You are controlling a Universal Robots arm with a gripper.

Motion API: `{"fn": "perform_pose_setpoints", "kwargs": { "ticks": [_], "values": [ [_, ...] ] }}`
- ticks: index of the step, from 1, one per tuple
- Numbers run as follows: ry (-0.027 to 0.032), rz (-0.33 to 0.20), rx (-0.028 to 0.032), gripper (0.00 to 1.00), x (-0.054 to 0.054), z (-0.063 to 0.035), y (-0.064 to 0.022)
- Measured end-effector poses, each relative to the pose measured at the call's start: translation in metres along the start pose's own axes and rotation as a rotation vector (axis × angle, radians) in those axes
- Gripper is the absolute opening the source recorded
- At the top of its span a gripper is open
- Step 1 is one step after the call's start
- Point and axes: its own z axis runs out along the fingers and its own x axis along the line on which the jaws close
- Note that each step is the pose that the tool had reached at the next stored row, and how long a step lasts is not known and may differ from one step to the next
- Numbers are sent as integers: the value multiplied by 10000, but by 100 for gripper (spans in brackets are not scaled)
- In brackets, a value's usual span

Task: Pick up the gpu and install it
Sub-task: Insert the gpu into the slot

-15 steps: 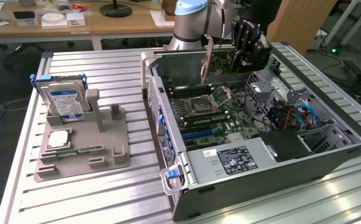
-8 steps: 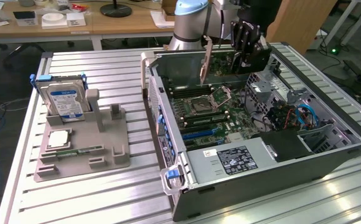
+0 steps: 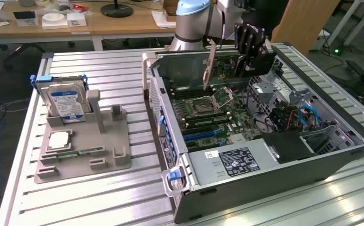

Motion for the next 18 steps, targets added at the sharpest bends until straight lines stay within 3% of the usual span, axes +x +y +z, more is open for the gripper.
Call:
{"fn": "perform_pose_setpoints", "kwargs": {
  "ticks": [13,18],
  "values": [
    [0,1,0,28,112,19,-1],
    [-86,2,-4,28,113,42,10]
  ]
}}
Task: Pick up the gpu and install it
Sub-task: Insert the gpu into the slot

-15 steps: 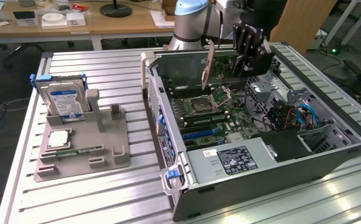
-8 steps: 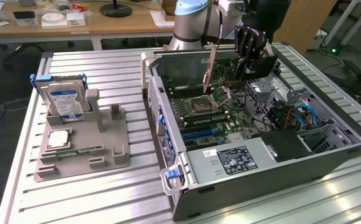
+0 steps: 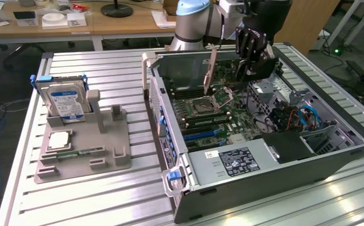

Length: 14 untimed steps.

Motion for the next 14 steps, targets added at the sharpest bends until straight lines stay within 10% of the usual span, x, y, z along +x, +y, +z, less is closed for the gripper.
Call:
{"fn": "perform_pose_setpoints", "kwargs": {
  "ticks": [11,14],
  "values": [
    [-24,4,-2,28,0,1,1],
    [-161,9,-8,28,0,2,1]
  ]
}}
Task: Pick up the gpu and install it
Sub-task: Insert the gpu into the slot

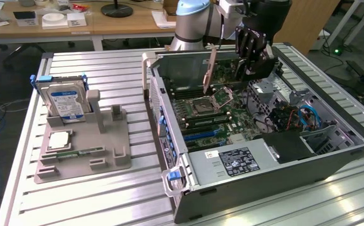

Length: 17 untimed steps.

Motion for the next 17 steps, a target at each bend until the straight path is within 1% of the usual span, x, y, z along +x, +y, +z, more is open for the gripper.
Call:
{"fn": "perform_pose_setpoints", "kwargs": {
  "ticks": [1,2,3,11,17],
  "values": [
    [-73,3,-4,28,0,0,0],
    [-158,7,-8,28,0,1,0],
    [-201,9,-10,28,1,1,0],
    [-203,9,-10,28,2,1,4],
    [-202,8,-10,28,4,3,63]
  ]
}}
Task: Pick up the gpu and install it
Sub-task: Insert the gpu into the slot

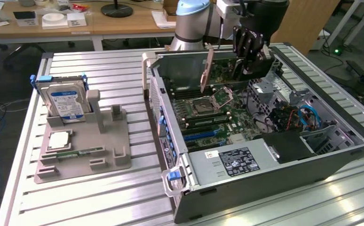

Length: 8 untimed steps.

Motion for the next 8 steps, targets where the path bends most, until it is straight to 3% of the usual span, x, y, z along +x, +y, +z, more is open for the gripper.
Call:
{"fn": "perform_pose_setpoints", "kwargs": {
  "ticks": [8],
  "values": [
    [0,1,0,28,12,-1,73]
  ]
}}
